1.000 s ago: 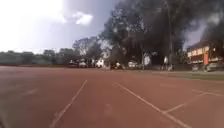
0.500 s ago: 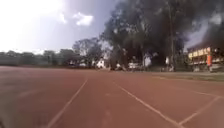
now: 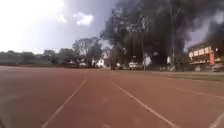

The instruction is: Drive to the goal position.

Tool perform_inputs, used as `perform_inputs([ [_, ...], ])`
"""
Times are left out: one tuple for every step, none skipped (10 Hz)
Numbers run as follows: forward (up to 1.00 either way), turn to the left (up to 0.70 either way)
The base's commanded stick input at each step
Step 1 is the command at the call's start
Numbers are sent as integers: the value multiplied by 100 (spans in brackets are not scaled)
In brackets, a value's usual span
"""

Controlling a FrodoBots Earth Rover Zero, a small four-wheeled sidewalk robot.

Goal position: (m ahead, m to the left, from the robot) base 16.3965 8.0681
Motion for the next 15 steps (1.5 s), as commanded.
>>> perform_inputs([
  [70,0],
  [70,0],
  [70,0],
  [70,0],
  [70,0],
  [70,0],
  [70,0],
  [70,0],
  [70,0],
  [70,0],
  [70,0],
  [70,0],
  [70,0],
  [70,0],
  [70,0],
])
